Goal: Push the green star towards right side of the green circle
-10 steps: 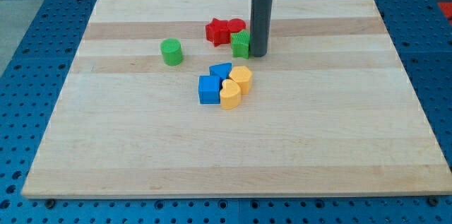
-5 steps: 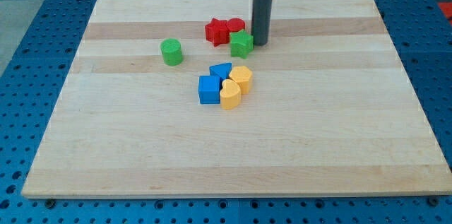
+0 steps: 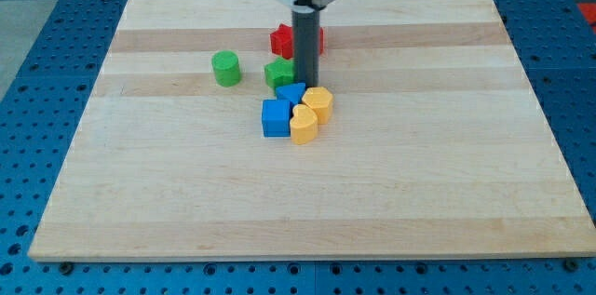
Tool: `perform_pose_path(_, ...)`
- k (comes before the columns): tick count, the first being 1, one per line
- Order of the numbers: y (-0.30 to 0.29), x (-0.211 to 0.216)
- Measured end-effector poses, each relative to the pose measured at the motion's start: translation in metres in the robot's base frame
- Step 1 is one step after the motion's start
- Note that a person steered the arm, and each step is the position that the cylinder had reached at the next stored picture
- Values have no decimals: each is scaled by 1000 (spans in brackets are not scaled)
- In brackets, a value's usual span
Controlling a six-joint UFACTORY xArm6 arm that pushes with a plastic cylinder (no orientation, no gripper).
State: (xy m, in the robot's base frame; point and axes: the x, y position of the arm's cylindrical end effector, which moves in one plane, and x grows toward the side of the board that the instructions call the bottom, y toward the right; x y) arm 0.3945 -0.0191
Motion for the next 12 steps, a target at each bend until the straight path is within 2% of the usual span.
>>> perform_pose_path(3,-35,5)
perform_pose_path(5,-70,40)
perform_pose_path(6,-76,35)
perform_pose_path(7,-68,15)
perform_pose_path(9,-67,6)
perform_pose_path(12,-67,27)
